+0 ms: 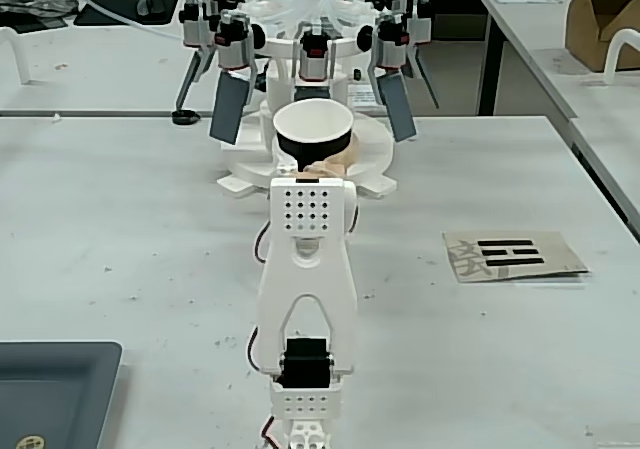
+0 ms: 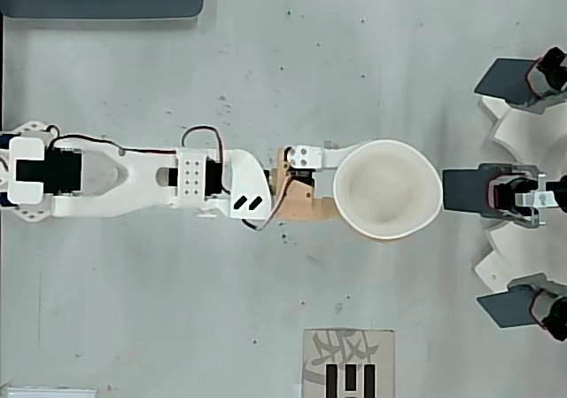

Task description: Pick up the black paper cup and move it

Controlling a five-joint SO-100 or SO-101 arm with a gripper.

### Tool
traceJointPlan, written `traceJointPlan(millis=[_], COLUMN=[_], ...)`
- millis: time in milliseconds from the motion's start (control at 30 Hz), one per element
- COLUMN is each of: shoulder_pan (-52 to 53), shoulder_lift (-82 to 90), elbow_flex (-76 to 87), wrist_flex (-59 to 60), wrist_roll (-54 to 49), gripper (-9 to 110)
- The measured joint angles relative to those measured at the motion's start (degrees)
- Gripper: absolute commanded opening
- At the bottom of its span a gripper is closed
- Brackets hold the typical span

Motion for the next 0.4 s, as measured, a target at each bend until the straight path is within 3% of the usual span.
traceJointPlan(millis=[400], shoulder_pan=[0.00], shoulder_lift=[-0.70], elbow_flex=[0.00], wrist_flex=[0.00], wrist_roll=[0.00], gripper=[7])
